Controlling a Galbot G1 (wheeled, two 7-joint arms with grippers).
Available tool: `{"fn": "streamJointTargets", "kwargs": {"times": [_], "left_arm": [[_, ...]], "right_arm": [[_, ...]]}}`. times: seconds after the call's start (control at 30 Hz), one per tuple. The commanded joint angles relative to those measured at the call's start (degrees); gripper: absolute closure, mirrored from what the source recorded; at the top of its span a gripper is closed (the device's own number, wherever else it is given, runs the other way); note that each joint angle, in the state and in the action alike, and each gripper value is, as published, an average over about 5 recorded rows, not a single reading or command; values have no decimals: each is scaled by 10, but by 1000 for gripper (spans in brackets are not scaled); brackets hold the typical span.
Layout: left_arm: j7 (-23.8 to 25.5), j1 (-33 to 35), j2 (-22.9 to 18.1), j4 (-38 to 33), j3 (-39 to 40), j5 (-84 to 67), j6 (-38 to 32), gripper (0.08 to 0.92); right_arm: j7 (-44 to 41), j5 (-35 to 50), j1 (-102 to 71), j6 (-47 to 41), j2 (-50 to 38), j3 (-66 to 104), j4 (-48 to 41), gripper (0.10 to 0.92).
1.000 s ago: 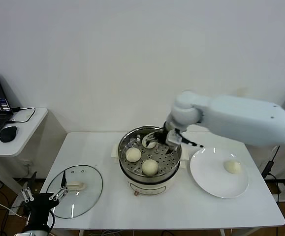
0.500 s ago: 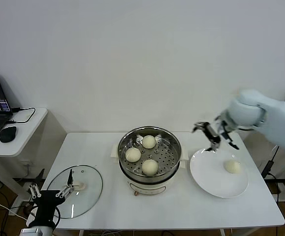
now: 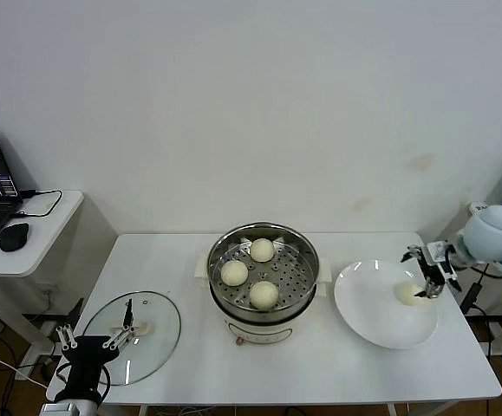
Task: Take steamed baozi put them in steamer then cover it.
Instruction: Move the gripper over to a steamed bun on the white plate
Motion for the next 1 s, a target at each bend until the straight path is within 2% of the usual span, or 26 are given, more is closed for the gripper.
{"fn": "streamJointTargets", "kwargs": {"times": [0.03,0.4,1.0], "left_arm": [[0,5,-1,-2,-1,2,-1,177],[0,12,-5,-4,-7,5,0,177],[0,7,-6,4,-7,4,0,177]], "right_arm": [[4,-60,-176,3,21,174,-103,202],[14,-101,-178,12,116,192,-209,202],[20,-117,-161,9,183,182,-268,204]]}}
